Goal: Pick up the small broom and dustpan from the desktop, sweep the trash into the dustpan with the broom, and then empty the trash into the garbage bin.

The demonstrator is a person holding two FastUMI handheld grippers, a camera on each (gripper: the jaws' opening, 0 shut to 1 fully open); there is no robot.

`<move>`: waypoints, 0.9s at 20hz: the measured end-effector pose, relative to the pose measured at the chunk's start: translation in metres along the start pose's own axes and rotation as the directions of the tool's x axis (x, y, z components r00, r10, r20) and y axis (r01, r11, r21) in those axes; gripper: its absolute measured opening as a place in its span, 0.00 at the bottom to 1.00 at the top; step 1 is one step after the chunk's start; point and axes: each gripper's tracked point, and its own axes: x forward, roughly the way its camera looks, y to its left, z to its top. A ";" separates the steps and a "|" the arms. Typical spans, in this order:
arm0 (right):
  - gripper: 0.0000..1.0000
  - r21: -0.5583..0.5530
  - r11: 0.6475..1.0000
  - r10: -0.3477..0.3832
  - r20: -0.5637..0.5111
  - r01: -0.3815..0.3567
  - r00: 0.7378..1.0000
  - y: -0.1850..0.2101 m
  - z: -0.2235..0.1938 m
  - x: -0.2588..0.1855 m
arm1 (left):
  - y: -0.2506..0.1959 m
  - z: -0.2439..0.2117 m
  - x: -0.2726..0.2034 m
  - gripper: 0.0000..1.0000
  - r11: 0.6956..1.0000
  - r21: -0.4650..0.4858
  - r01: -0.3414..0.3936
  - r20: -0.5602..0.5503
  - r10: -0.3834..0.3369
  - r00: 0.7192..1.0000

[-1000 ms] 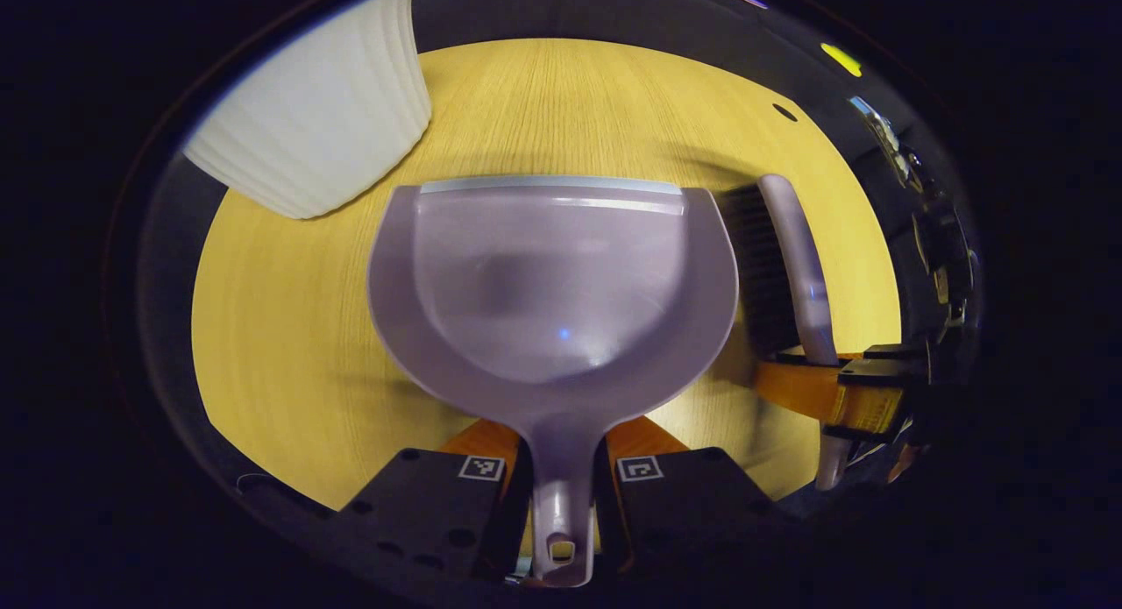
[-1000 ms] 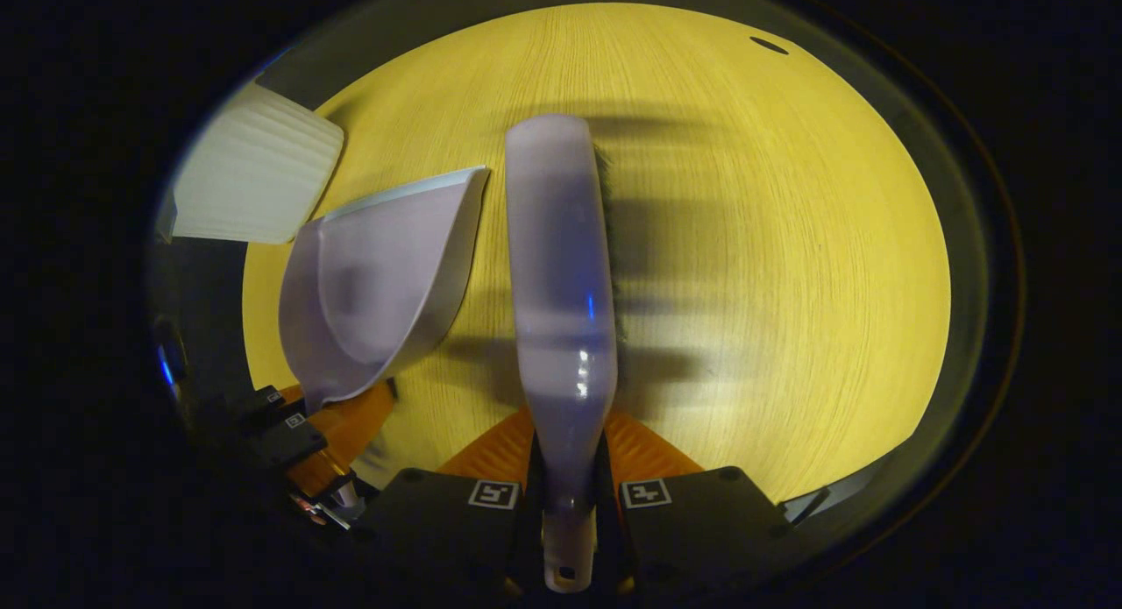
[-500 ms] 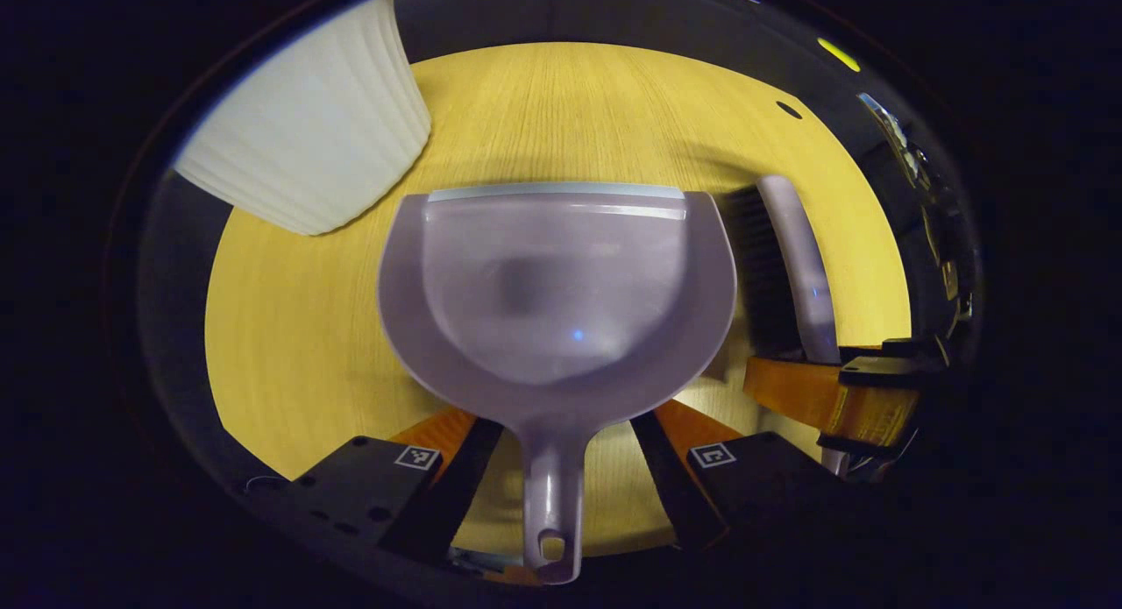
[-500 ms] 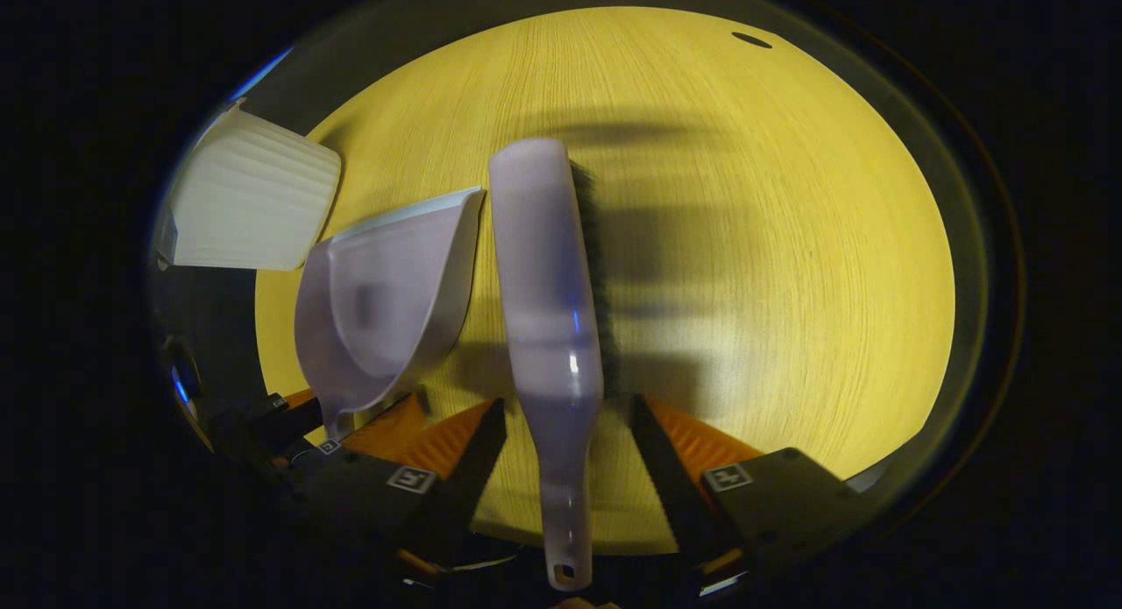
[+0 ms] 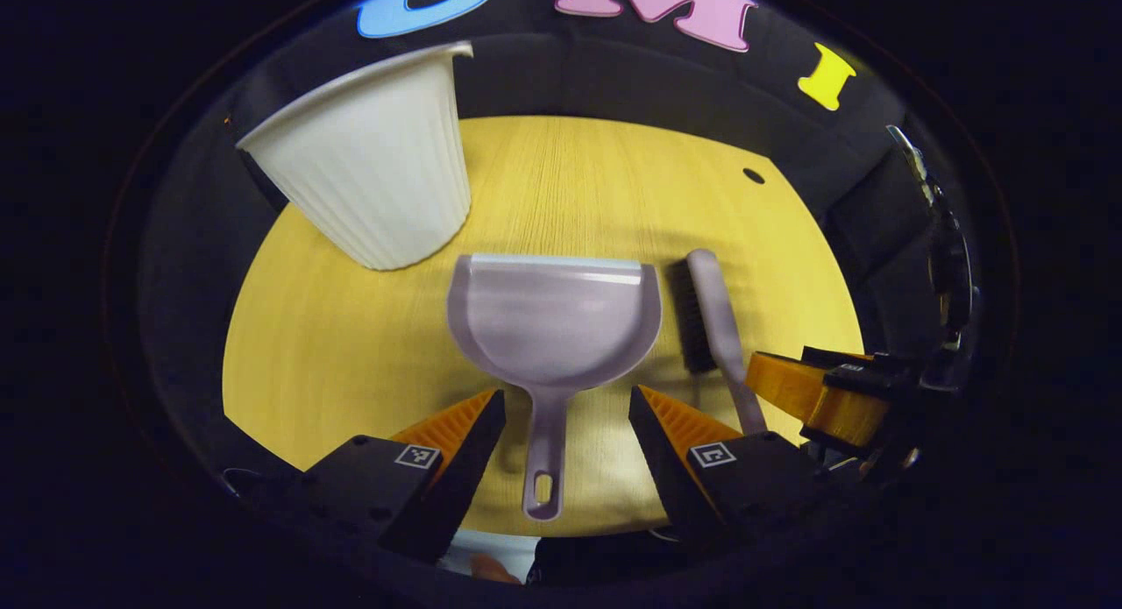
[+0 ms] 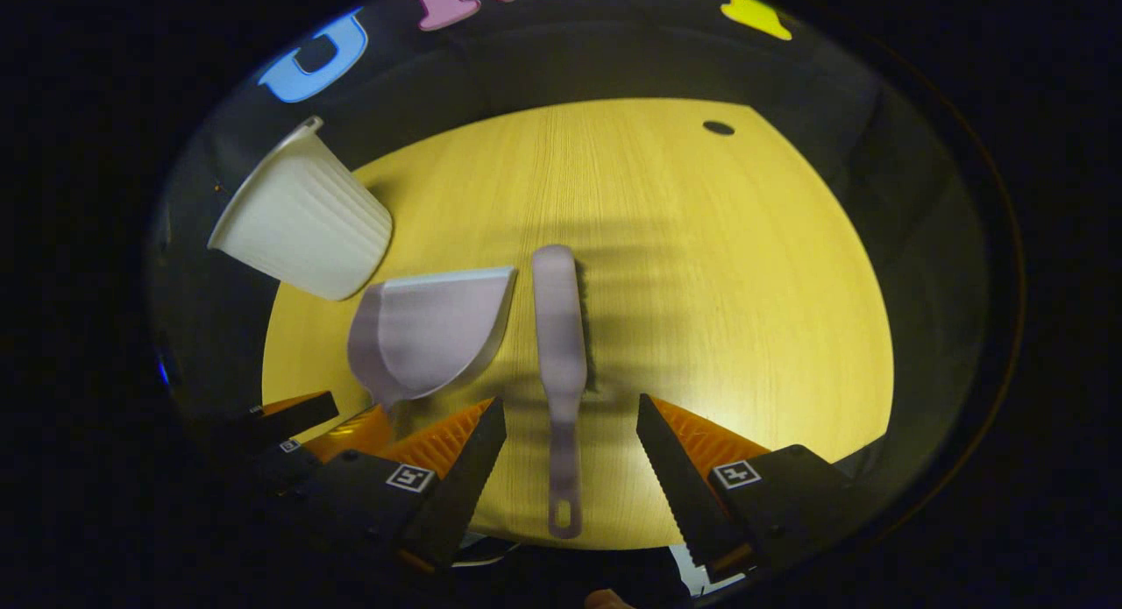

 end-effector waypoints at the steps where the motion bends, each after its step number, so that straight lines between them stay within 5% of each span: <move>1: 0.99 0.006 1.000 0.007 0.049 -0.007 0.999 0.004 -0.001 -0.017 | 0.001 0.006 -0.020 0.86 1.000 0.009 -0.004 0.075 0.004 0.997; 4: 0.98 0.000 0.997 0.080 0.202 -0.081 0.976 0.025 0.010 -0.086 | 0.011 0.021 -0.083 0.86 0.998 0.050 -0.048 0.311 0.030 0.950; 7: 0.99 -0.118 0.992 0.091 0.370 -0.050 0.924 0.036 0.027 -0.144 | 0.019 0.025 -0.144 0.86 0.992 0.087 -0.088 0.540 0.027 0.841; 9: 0.99 -0.138 0.989 0.115 0.541 -0.047 0.833 0.041 0.047 -0.195 | 0.015 0.025 -0.184 0.86 0.992 0.106 -0.071 0.639 -0.013 0.769; 11: 0.98 -0.143 0.988 0.139 0.710 -0.051 0.691 0.045 0.064 -0.250 | 0.017 0.017 -0.221 0.86 0.992 0.116 -0.048 0.697 -0.047 0.715; 12: 0.97 -0.160 0.987 0.134 0.738 -0.022 0.662 0.045 0.062 -0.257 | 0.020 0.010 -0.237 0.85 0.993 0.110 -0.040 0.713 -0.051 0.699; 16: 0.98 -0.170 0.985 0.143 0.710 -0.030 0.689 0.047 0.042 -0.272 | 0.025 0.003 -0.256 0.85 0.997 0.059 -0.049 0.749 -0.012 0.663; 18: 0.98 -0.144 0.988 0.148 0.740 -0.061 0.656 0.043 0.037 -0.292 | 0.020 -0.001 -0.265 0.85 0.999 0.032 -0.037 0.771 -0.001 0.637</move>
